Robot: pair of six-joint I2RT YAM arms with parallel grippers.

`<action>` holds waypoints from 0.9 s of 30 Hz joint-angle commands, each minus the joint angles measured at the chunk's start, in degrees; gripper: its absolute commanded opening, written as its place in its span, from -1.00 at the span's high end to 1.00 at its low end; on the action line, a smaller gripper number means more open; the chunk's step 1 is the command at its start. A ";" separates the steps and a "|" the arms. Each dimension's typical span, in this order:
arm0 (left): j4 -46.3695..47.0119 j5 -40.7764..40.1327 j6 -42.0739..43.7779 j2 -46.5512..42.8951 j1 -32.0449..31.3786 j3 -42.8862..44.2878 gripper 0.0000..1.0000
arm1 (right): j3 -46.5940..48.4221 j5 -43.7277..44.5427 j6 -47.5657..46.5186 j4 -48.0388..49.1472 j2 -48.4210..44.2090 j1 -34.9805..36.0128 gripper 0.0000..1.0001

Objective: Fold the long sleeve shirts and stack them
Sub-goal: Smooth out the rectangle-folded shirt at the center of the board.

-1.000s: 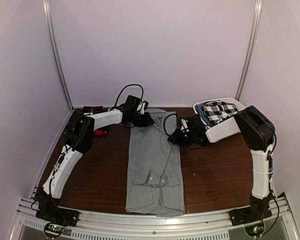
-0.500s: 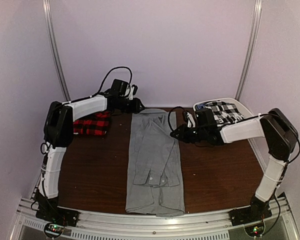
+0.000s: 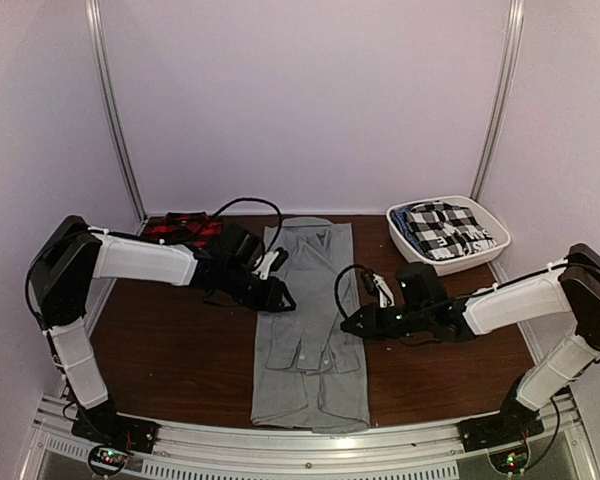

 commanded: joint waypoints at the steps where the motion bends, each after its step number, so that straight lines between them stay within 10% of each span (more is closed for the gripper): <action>1: 5.42 3.71 -4.49 -6.10 -2.22 -9.73 0.22 | -5.68 2.21 2.07 1.05 -5.45 1.72 0.61; 27: 17.55 1.74 -20.97 -25.03 -14.91 -41.83 0.22 | -23.24 14.19 18.68 9.63 -11.08 28.23 0.58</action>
